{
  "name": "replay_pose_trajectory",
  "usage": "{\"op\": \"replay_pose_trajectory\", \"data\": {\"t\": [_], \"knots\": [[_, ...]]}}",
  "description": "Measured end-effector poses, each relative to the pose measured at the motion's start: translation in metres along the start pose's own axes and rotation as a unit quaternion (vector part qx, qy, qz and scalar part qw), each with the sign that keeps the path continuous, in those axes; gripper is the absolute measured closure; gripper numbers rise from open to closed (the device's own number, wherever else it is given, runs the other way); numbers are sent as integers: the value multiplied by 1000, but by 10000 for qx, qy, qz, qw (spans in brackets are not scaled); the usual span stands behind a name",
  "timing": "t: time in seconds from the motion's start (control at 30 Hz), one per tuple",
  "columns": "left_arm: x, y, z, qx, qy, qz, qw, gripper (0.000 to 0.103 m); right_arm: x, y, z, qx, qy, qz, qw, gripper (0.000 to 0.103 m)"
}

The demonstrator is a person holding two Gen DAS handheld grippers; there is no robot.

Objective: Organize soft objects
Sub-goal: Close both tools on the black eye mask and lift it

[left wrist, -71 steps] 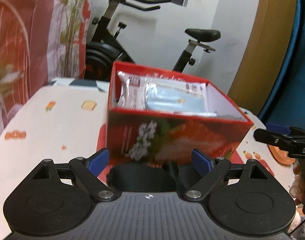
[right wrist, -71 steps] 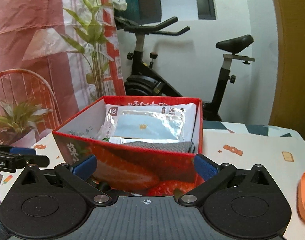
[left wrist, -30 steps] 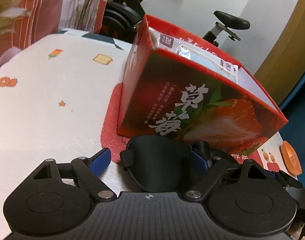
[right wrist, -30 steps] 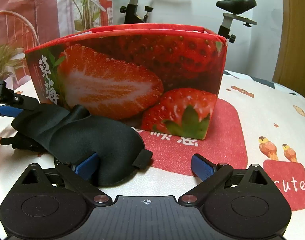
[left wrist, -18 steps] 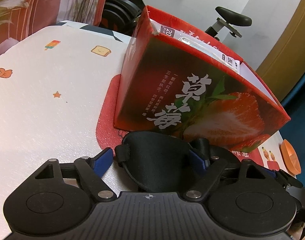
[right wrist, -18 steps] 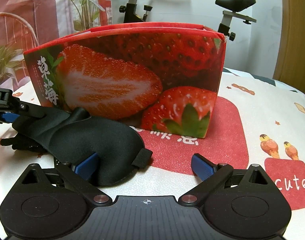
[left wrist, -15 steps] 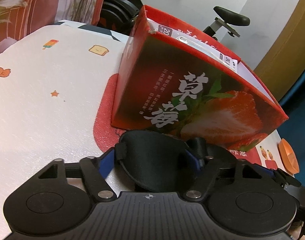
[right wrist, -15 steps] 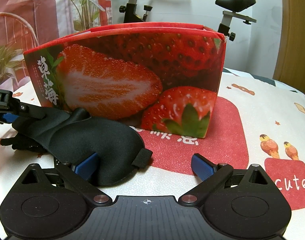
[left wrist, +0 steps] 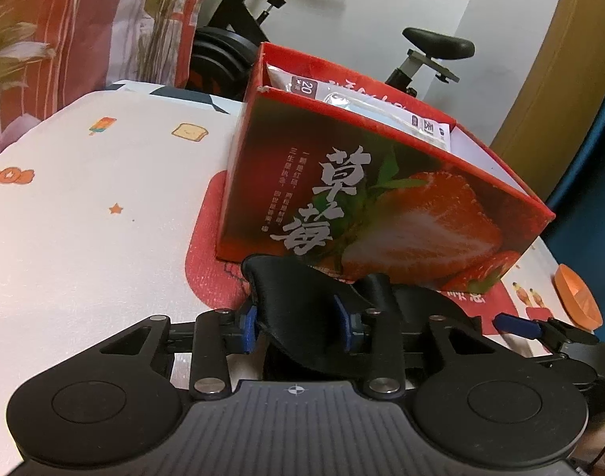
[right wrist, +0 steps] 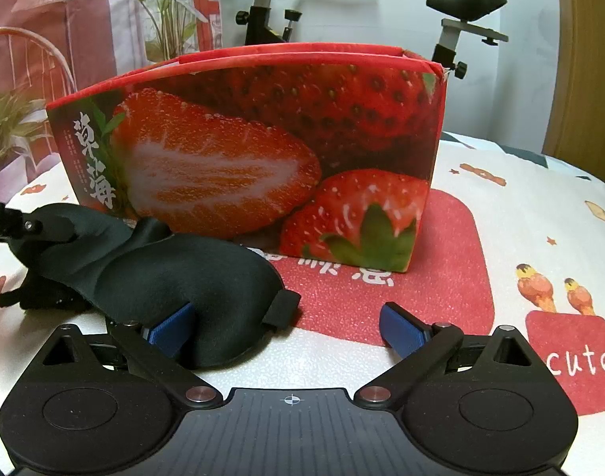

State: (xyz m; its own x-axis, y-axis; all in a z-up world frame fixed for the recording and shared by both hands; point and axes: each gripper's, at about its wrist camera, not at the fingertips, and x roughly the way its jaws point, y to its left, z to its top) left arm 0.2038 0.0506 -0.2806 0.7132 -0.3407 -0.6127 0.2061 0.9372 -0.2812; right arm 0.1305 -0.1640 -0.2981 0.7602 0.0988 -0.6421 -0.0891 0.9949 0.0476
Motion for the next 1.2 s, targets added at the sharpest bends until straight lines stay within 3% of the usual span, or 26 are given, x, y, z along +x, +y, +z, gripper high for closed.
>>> {"op": "replay_pose_trajectory", "data": {"t": [0.23, 0.3, 0.47, 0.73, 0.97, 1.1, 1.2], "knots": [[-15, -7, -11, 182, -298, 64, 9994, 68, 0, -4, 0, 57, 9, 92, 9999, 5], [-17, -11, -13, 325, -351, 116, 9988, 69, -2, -5, 0, 93, 17, 167, 9998, 9], [-18, -13, -16, 446, -404, 163, 9981, 69, -5, -3, 5, 185, 60, 458, 9988, 30], [-18, -10, -20, 440, -385, 167, 9981, 69, 2, -12, 19, 721, 227, 1018, 9919, 30], [-14, -6, -22, 380, -287, 173, 9987, 69, 6, -7, 22, 980, 260, 1160, 9881, 33], [-11, -5, -23, 357, -227, 219, 9989, 69, 1, -8, 23, 1056, 138, 1248, 9865, 44], [-10, -3, -24, 304, -206, 220, 9991, 69, -11, -5, 26, 801, -120, 1084, 9908, 60]]}}
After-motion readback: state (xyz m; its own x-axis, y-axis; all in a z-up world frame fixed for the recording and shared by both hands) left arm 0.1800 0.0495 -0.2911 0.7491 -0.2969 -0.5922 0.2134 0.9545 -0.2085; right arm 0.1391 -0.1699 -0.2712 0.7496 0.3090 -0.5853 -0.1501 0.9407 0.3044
